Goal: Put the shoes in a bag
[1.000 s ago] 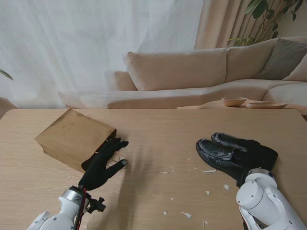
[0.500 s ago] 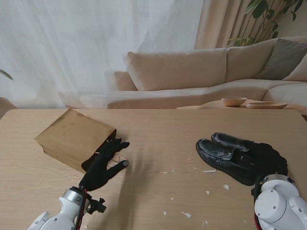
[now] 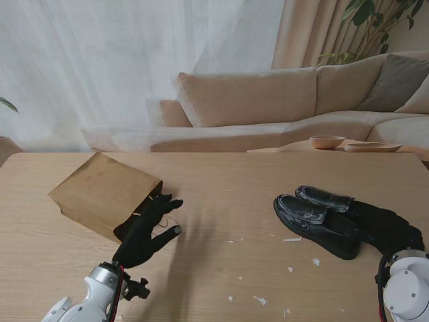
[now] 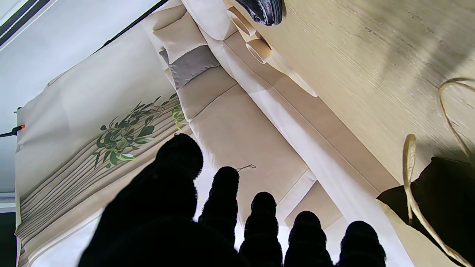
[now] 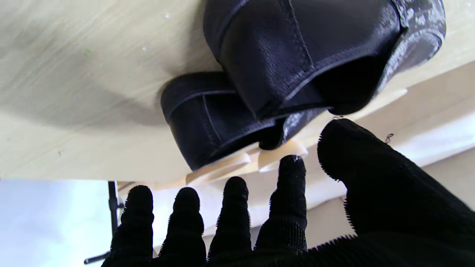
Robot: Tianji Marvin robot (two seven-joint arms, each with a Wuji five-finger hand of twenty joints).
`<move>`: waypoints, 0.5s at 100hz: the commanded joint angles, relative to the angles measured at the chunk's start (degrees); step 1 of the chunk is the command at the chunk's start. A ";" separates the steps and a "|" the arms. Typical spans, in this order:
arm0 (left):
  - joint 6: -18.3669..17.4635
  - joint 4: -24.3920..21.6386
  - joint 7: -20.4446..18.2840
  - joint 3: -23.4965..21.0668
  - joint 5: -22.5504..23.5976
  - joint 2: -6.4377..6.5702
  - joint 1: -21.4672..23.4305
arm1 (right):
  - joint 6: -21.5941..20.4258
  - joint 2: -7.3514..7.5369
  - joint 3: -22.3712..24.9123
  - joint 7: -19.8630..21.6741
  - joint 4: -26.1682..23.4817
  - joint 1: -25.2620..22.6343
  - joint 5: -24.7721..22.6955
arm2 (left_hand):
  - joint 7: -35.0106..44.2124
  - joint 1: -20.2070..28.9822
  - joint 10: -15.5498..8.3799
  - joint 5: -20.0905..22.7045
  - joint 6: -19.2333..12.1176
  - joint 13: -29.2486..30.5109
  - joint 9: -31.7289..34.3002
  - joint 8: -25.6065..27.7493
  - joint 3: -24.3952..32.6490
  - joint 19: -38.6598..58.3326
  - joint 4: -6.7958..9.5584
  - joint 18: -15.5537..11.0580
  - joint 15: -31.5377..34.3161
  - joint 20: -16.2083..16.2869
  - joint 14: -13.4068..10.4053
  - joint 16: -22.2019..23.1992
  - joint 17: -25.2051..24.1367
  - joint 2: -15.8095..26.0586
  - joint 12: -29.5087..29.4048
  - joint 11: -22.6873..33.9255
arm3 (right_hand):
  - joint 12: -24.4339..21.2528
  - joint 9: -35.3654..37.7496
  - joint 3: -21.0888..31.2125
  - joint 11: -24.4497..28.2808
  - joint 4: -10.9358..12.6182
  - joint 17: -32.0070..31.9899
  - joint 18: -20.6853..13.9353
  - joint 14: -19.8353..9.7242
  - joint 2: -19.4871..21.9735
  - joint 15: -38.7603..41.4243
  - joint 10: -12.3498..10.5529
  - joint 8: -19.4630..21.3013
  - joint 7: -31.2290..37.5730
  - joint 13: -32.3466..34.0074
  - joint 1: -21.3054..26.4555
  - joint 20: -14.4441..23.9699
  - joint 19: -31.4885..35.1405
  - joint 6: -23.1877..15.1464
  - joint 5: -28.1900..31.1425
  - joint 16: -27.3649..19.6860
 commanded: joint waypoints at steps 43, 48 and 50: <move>1.07 0.71 1.79 1.18 2.48 -0.48 -0.90 | -5.79 1.16 0.20 3.30 8.71 6.71 0.51 | 1.11 1.22 -0.99 -1.34 -2.06 -1.03 -0.72 0.62 -0.66 -0.94 0.80 -0.70 -0.14 -0.13 -1.07 -0.34 -0.20 2.02 1.15 -0.62 | 2.20 -0.58 -2.60 4.06 2.33 -1.62 -0.23 -0.61 1.15 -1.29 -2.28 4.09 -3.12 -2.25 -2.01 -1.31 -3.34 -2.05 1.44 0.20; 1.11 0.81 1.96 1.27 2.69 -0.50 -0.98 | -6.16 1.33 0.18 3.95 9.03 7.07 0.26 | 1.12 1.23 -1.00 -1.34 -2.02 -1.02 -0.70 0.63 -0.64 -0.94 0.80 -0.69 -0.13 -0.13 -1.09 -0.34 -0.20 2.03 1.18 -0.60 | 1.22 -0.90 -2.63 2.32 2.28 -1.97 -0.29 -0.77 1.06 -2.10 -0.81 4.32 -3.64 -2.52 -3.63 -1.36 -3.46 -0.01 0.02 -0.47; 1.13 0.85 2.03 1.30 2.78 -0.51 -1.01 | -6.22 1.41 0.16 4.32 9.13 7.21 0.12 | 1.15 1.28 -0.97 -1.29 -1.99 -1.04 -0.64 0.64 -0.62 -0.94 0.81 -0.69 -0.13 -0.13 -1.02 -0.34 -0.20 2.01 1.21 -0.57 | 0.66 -0.88 -2.76 1.23 2.25 -2.06 -0.25 -0.78 1.07 -2.60 -0.21 4.76 -3.57 -2.60 -4.24 -1.33 -3.43 0.80 -0.41 -0.74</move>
